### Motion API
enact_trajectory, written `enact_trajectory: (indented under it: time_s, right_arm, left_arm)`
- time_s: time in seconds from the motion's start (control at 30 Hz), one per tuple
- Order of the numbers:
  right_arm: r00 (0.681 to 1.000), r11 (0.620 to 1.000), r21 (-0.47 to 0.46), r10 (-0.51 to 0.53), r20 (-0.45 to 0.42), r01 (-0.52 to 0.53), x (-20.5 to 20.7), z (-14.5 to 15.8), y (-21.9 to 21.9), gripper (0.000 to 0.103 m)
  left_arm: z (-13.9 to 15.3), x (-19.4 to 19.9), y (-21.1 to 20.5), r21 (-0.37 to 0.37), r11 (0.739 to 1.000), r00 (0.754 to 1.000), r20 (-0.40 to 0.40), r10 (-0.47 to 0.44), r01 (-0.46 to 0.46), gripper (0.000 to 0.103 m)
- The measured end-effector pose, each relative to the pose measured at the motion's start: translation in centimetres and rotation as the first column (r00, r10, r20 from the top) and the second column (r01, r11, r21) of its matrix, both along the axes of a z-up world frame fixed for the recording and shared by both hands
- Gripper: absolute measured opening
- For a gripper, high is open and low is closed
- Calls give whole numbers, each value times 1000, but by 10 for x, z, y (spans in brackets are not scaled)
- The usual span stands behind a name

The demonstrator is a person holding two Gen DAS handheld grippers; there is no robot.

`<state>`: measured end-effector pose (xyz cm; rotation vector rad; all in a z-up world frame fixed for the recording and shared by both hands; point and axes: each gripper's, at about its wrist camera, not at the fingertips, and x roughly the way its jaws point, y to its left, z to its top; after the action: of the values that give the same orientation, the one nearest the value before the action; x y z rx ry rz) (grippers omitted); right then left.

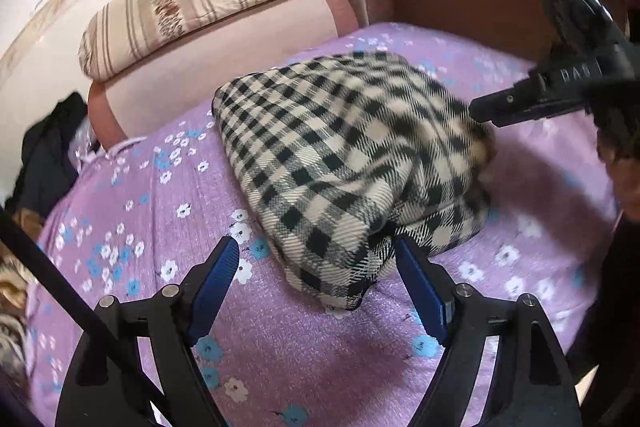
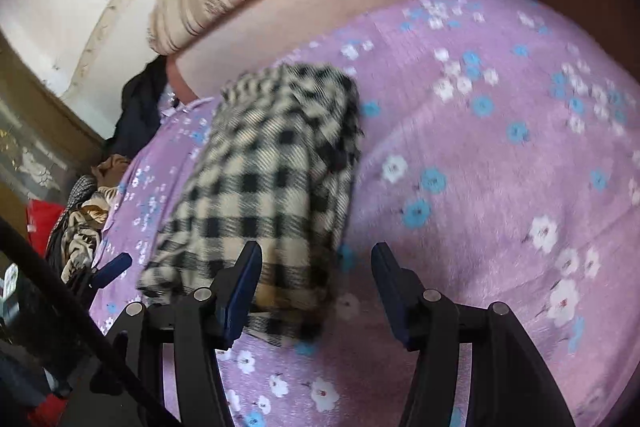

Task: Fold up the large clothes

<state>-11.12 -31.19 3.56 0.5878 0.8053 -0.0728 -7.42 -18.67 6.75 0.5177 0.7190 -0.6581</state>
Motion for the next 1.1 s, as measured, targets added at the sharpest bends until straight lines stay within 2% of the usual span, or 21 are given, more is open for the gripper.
enact_trajectory:
  time_s: [0.13, 0.17, 0.2, 0.23, 0.27, 0.3, 0.33, 0.43, 0.5, 0.57, 0.63, 0.7, 0.8, 0.9, 1.1]
  right_arm:
    - [999, 997, 64, 30, 12, -31, 6, -12, 1, 62]
    - [999, 996, 73, 44, 28, -46, 7, -13, 3, 62]
    - [997, 993, 90, 73, 38, -76, 11, -13, 7, 56]
    - [995, 990, 104, 90, 46, -94, 13, -14, 9, 25]
    - [993, 987, 120, 104, 47, -109, 15, -15, 12, 9]
    - [993, 985, 129, 110, 44, -115, 16, -15, 13, 7]
    - [993, 985, 129, 106, 54, -112, 16, -12, 14, 6]
    - [987, 983, 140, 103, 125, -121, 6, 5, 14, 6]
    - [982, 980, 156, 96, 164, -122, -3, 15, 13, 6]
    - [983, 980, 157, 94, 158, -119, -8, 14, 13, 5]
    - [986, 973, 188, 110, 123, -132, -8, 3, 14, 5]
    - [989, 973, 180, 131, 72, -142, -7, -7, 19, 5]
    - [988, 975, 163, 150, 17, -151, -7, -19, 26, 5]
    - [987, 973, 172, 158, -6, -155, -8, -28, 31, 5]
    - [984, 972, 169, 174, -43, -165, -8, -38, 38, 5]
  left_arm:
    - [-8, 11, -9, 21, 999, 999, 21, 38, -38, 79]
    - [-8, 16, -9, 19, 998, 998, 12, 54, -55, 76]
    - [-9, 22, -8, 9, 997, 997, -8, 77, -77, 63]
    - [-9, 30, -5, -6, 996, 994, -58, 92, -93, 43]
    - [-8, 35, -3, -25, 995, 989, -113, 91, -94, 31]
    - [-6, 37, 0, -33, 994, 986, -137, 100, -106, 22]
    - [-1, 36, 2, -37, 993, 987, -122, 109, -114, 17]
    - [18, 30, 13, -69, 989, 987, -93, 128, -134, 7]
    - [31, 26, 26, -104, 982, 985, -91, 148, -157, 4]
    - [31, 22, 38, -116, 975, 979, -101, 177, -188, 4]
    - [21, 20, 43, -106, 973, 974, -125, 189, -203, 4]
    - [6, 18, 43, -75, 974, 969, -139, 204, -216, 4]
    - [-8, 17, 49, -78, 966, 956, -180, 230, -247, 4]
    - [-17, 16, 55, -88, 959, 946, -211, 247, -270, 4]
    - [-23, 14, 61, -90, 955, 941, -220, 257, -282, 4]
